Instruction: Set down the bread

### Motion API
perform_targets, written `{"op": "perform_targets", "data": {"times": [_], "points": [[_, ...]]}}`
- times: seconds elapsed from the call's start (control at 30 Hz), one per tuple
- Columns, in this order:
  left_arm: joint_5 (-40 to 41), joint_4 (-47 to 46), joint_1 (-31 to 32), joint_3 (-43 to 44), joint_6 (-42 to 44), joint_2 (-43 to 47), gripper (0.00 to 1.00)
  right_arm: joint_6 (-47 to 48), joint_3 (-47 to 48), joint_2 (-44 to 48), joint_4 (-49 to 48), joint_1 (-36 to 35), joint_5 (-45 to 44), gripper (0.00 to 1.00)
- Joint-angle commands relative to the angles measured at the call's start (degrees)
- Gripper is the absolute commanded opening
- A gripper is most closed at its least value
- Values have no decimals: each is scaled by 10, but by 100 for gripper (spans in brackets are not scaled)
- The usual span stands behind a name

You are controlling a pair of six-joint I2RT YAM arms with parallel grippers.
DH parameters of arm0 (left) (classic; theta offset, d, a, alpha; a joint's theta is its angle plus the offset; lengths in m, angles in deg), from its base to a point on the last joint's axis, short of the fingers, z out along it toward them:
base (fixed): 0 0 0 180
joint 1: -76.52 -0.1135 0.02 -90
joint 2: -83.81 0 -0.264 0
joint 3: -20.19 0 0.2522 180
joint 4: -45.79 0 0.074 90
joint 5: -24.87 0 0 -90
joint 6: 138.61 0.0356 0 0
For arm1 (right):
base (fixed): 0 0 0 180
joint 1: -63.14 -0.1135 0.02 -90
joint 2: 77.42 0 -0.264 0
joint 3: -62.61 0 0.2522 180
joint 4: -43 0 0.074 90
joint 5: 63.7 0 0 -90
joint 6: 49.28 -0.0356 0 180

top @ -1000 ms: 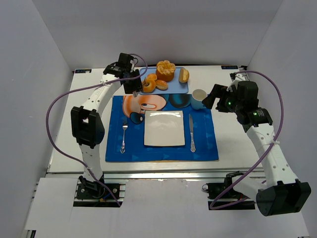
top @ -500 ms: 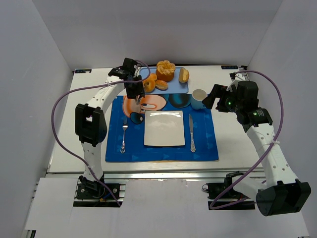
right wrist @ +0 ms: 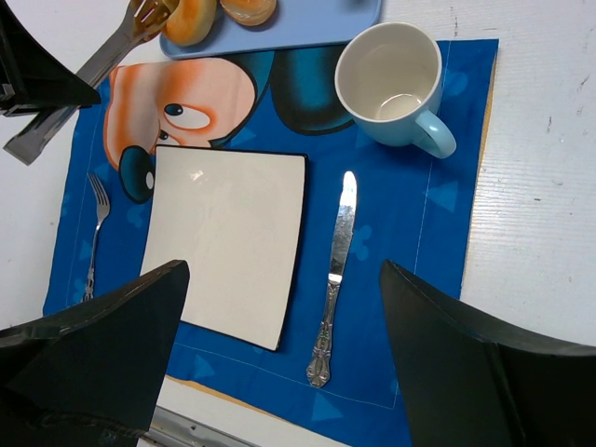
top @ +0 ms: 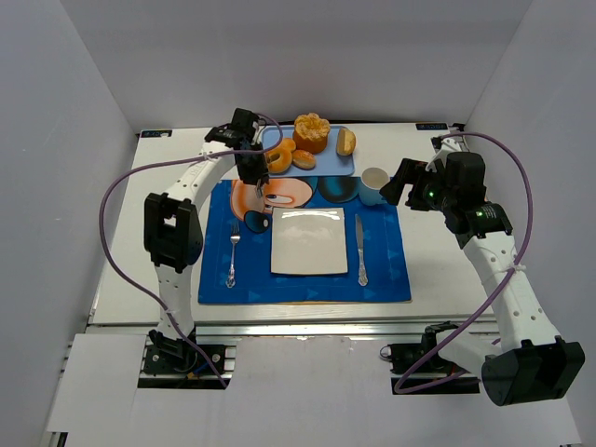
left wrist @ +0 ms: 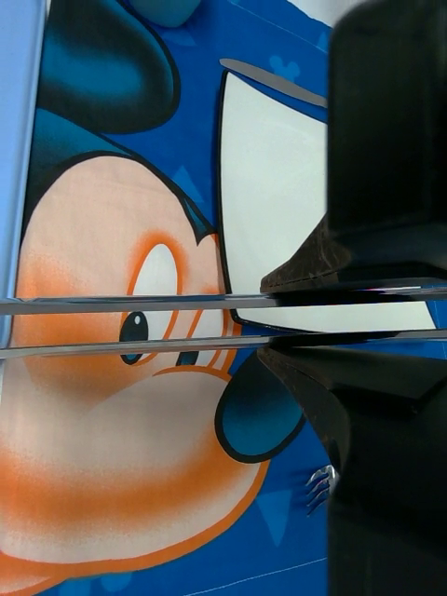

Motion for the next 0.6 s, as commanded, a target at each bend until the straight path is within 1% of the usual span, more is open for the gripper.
{"op": "perform_targets", "data": {"times": [0.0,0.07,0.1,0.2,0.4,0.57], "points": [[-9,-4,2,31,2,32,13,7,17,3,-20,-5,-1,89],[-8,2,2,38,4,37,8,8,17,4,-21,-4,0,89],[-6,4,2,41,4,42,8,8,18,4,-21,-5,0,89],[-10,1,2,47,7,57,8,8,20,5,-19,-6,0,89],[8,30,2,76,13,79,8,8,25,8,-17,-8,2,89],[25,47,2,53,20,123,8,4,24,11,-15,-9,5,89]]}}
